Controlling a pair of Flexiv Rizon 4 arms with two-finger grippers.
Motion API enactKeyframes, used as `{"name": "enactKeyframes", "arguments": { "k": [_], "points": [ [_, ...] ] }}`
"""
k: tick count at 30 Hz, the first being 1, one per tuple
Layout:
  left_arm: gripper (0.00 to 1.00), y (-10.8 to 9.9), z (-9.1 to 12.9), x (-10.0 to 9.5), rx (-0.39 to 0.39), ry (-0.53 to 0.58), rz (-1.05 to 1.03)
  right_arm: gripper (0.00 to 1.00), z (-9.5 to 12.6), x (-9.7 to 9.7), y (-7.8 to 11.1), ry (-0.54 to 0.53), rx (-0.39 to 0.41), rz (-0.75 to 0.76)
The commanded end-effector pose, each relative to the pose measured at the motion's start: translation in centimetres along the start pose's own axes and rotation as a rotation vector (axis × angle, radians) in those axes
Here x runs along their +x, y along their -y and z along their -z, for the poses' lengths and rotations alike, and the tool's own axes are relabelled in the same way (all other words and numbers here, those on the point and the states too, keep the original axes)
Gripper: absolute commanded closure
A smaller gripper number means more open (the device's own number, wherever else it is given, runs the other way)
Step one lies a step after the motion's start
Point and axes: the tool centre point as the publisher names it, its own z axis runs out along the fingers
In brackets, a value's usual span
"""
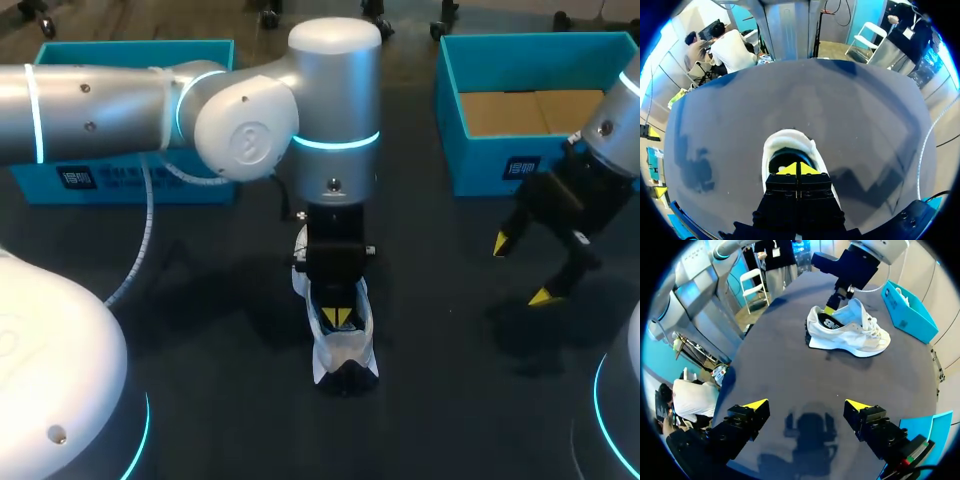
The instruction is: Take the shoe out of the shoebox, open the shoe tongue, remove and reinsert the insole, then place the shoe into the shoebox
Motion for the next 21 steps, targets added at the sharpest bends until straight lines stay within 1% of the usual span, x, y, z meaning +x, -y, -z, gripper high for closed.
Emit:
{"name": "enactKeyframes", "arguments": {
  "k": [1,7,12,17,21],
  "points": [
    [1.00,0.8,-1.1,0.9,-0.008,0.033,-0.007,0.00,-0.1,0.0,0.0,0.000,0.003,0.000],
    [1.00,1.6,-2.0,0.4,-0.021,0.030,-0.019,0.00,-0.1,0.0,0.0,0.000,0.003,0.000],
    [1.00,1.9,-3.6,-0.2,-0.050,-0.003,-0.040,0.00,-0.1,0.0,0.0,0.000,0.003,0.000],
    [1.00,0.8,-5.2,-0.4,-0.064,-0.030,-0.020,0.00,-0.1,0.0,0.0,0.000,0.003,0.000],
    [1.00,0.2,-5.6,-0.5,-0.068,-0.030,-0.020,0.00,-0.1,0.0,0.0,0.000,0.003,0.000]
  ]
}}
